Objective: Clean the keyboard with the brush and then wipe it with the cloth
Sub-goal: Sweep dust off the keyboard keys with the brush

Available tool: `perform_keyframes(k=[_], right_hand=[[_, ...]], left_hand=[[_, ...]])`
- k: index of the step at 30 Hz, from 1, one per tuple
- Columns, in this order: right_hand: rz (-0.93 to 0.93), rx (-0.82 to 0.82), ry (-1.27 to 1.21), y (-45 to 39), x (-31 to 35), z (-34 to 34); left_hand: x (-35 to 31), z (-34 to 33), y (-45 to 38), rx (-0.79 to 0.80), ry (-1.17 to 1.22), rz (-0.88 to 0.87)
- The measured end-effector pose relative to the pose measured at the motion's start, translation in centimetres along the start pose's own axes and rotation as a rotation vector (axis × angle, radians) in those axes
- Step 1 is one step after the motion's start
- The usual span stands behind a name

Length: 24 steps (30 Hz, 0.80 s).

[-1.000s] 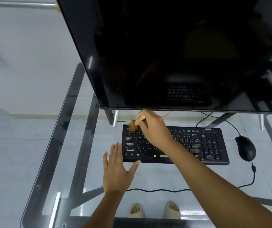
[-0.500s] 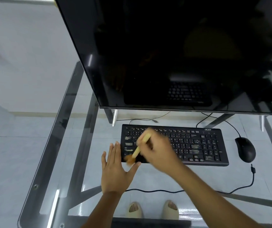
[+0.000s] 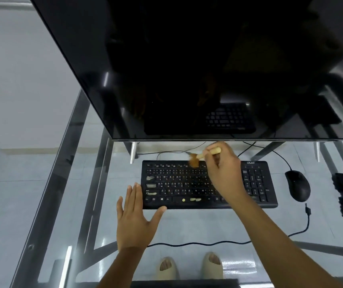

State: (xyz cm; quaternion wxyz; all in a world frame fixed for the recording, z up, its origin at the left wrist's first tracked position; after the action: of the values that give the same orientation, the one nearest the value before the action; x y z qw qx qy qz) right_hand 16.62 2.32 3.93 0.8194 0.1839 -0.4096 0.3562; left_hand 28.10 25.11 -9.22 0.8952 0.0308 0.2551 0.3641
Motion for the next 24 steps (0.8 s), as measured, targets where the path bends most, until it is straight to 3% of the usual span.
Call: perform_keyframes(k=[2,4,6,8,10,12,13,16,17,20,21,24], right_hand=[[-0.061,0.161,-0.127,0.0,-0.3,-1.6],[-0.083,0.334,-0.046,0.5,-0.6,-3.0],[-0.056,0.157,0.065,0.0,-1.1,-0.9],[-0.046,-0.033,0.012,0.1,-1.3,1.4],[-0.094,0.119,-0.119,0.0,-1.7,-0.2],[-0.148,0.328,-0.064,0.6,-2.0,-2.4],[-0.157,0.297,-0.022,0.5,-2.7,-2.1],[-0.149,-0.090,-0.053,0.7,-3.6,3.0],[-0.142,-0.083,-0.119,0.8,-4.0,3.3],[-0.171,0.249,-0.123,1.2,-4.2,0.5],[-0.149,0.253,-0.071,1.2,-4.3,0.4],[-0.092,-0.009,0.000,1.3,-4.2,4.3]], left_hand=[[0.1,0.1,-0.1,-0.007,-0.007,0.001],[0.2,0.1,0.0,-0.012,-0.009,0.002],[0.1,0.0,0.0,-0.004,-0.007,0.007],[0.1,-0.1,-0.1,-0.006,-0.001,0.011],[0.3,-0.1,-0.2,-0.004,-0.005,0.013],[0.5,-0.2,-0.1,0.002,-0.012,0.017],[0.4,-0.2,-0.1,0.004,-0.015,0.018],[-0.1,-0.2,0.0,-0.004,-0.010,0.016],[-0.1,-0.1,0.0,-0.011,-0.007,0.017],[0.2,0.0,0.0,-0.003,-0.013,0.020],[0.4,-0.1,0.0,0.004,-0.018,0.021],[-0.1,-0.1,0.0,0.007,-0.027,0.009]])
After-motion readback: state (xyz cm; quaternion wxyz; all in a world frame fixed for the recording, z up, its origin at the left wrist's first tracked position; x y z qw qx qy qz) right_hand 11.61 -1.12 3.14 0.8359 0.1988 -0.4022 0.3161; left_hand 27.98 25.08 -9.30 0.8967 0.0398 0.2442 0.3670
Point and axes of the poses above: each hand's wrist, its own y-axis away from the middle knuckle, its own z-axis out of the back of the hand, x = y × z, the point moved 8 cm from there along -y, towards the middle knuckle, and after that the axes turned 15 degrees about x, right-handed, at the moved point
